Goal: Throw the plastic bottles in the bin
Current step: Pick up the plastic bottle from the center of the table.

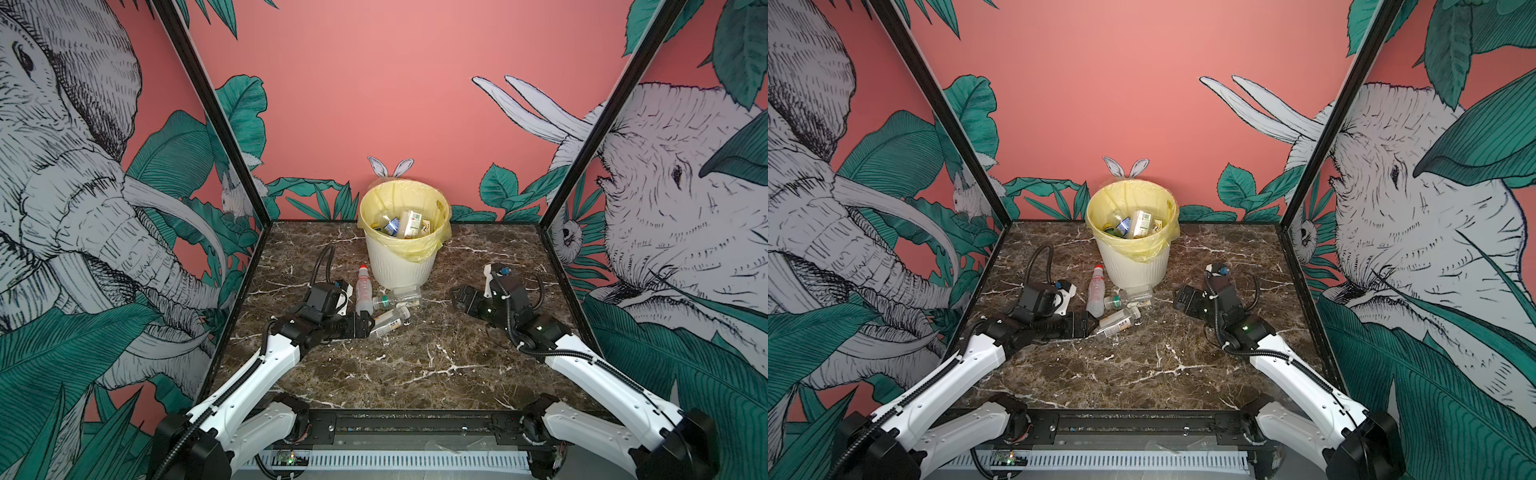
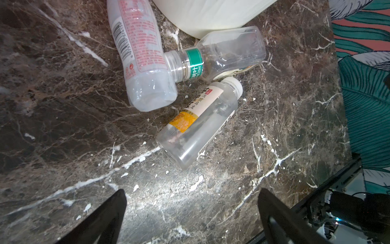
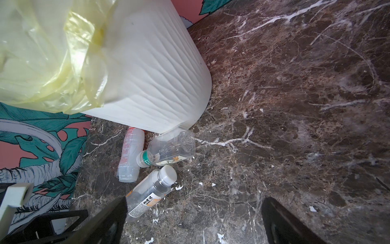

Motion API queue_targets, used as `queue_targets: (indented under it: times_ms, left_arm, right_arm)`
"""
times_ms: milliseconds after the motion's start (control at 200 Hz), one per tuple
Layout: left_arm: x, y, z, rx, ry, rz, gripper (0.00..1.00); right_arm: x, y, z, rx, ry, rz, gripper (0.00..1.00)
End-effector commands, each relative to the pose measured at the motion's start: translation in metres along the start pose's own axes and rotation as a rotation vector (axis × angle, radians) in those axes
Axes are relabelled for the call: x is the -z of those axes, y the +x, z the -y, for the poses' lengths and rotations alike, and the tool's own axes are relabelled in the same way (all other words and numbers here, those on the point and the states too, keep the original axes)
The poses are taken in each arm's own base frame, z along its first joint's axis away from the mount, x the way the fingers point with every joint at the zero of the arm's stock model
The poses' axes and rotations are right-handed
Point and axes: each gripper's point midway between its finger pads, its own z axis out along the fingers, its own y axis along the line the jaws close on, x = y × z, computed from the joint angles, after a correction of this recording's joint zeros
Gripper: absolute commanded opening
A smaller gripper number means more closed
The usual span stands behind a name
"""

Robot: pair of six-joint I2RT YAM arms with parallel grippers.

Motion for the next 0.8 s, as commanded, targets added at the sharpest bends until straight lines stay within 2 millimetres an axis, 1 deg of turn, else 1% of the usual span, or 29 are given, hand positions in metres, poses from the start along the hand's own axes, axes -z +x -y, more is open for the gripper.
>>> queue_targets:
  times_ms: [0,175,300,500,795]
  left_arm:
    - [0.001,-0.017,0.01,-0.066,0.025,0.067,0.97]
    - [-0.007,-0.019,0.013,-0.099,0.026,0.04,0.98]
    - [-0.016,-0.015,0.019,-0.116,0.056,0.013,0.97]
    - [-0.024,-0.014,0.024,-0.161,0.044,0.0,0.96]
    - [-0.038,-0.009,0.033,-0.223,0.025,-0.043,0.96]
  right_arm:
    - [-0.001,-0.003,0.001,-0.022,-0.01,0.025,0.99]
    - [-0.001,0.0,0.004,-0.025,-0.008,0.022,0.99]
    - [-0.001,0.001,0.006,-0.022,-0.003,0.019,0.99]
    - [0.0,0.004,0.011,-0.023,0.007,0.017,0.99]
    - [0.001,0.004,0.014,-0.023,0.014,0.02,0.99]
